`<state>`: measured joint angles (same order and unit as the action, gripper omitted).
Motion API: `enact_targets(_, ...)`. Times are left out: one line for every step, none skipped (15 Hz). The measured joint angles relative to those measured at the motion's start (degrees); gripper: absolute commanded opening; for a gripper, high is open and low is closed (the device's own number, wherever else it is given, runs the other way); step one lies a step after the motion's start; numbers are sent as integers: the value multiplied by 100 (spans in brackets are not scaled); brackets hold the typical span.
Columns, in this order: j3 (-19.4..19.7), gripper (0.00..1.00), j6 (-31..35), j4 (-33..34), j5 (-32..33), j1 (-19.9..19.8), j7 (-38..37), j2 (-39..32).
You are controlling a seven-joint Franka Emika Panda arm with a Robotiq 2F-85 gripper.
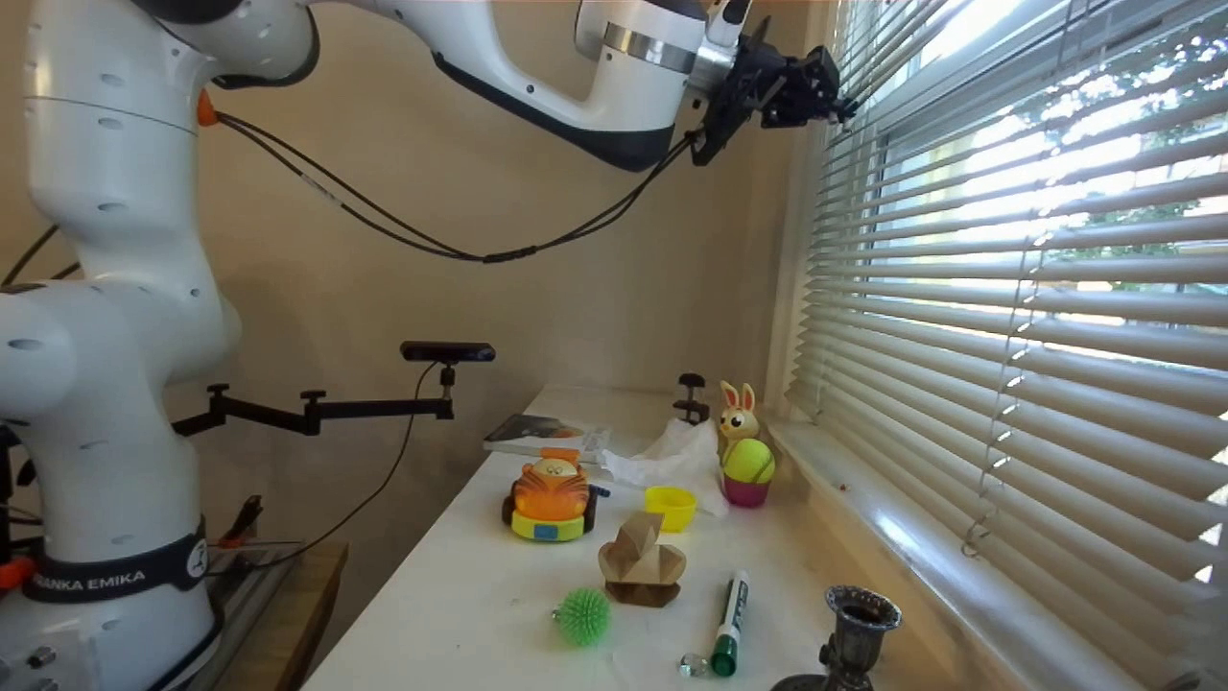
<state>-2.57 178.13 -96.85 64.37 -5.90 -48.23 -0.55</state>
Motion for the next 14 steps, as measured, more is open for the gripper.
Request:
enact_targets(0, 4, -6, 3, 23, 0, -15, 1)
enact_targets(0, 4, -8, 4, 39, 0, -29, 1)
enact_targets(0, 4, -9, 5, 54, 0, -47, 3)
enact_targets(0, 6, -14, 5, 73, 1, -68, 6)
enact_targets(0, 6, -22, 5, 92, 3, -92, 9)
enact_targets(-1, 6, -39, 4, 117, 4, -117, 17)
enact_targets(-4, 34, -60, 4, 151, 6, -145, 28)
enact_targets(-9, 36, -85, 4, 190, 7, -178, 40)
enact_targets(-14, 43, -109, 4, 221, 8, -210, 52)
enact_targets(-22, 49, -129, 4, 244, 8, -235, 63)
enact_targets(-32, 57, -132, 4, 257, 11, -252, 71)
enact_targets(-44, 63, -137, 4, 265, 14, -272, 78)
enact_targets(-53, 71, -140, 4, 273, 16, -292, 81)
enact_targets(-60, 77, -142, 4, 280, 18, -312, 84)
